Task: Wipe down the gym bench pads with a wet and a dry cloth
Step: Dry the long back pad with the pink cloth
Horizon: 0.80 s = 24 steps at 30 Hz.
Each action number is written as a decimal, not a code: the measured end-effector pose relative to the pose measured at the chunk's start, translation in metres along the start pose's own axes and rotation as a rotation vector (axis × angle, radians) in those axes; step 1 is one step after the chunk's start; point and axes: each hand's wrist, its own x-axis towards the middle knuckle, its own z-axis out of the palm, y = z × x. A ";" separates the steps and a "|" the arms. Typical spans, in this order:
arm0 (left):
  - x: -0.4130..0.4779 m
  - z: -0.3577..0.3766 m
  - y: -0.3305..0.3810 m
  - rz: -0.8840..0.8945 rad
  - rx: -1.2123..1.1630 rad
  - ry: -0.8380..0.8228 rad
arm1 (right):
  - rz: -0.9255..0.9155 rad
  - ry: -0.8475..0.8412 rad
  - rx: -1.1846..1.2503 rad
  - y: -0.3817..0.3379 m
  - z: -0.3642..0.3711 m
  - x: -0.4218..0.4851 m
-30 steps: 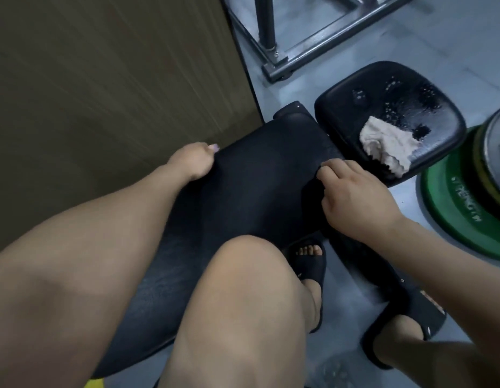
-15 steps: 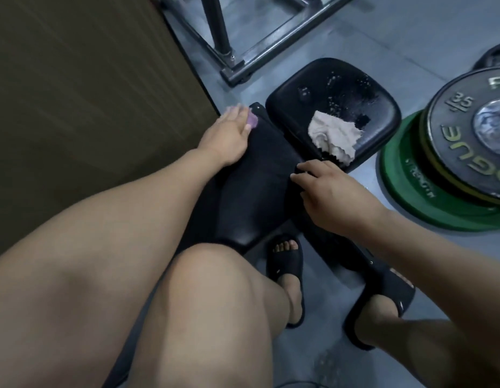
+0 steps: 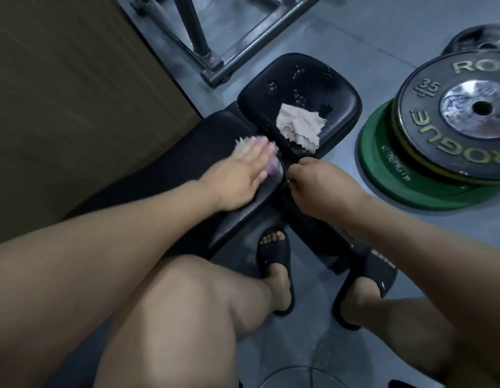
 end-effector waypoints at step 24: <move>-0.013 -0.017 -0.057 -0.656 -0.068 -0.019 | 0.012 0.205 0.010 0.003 -0.021 0.021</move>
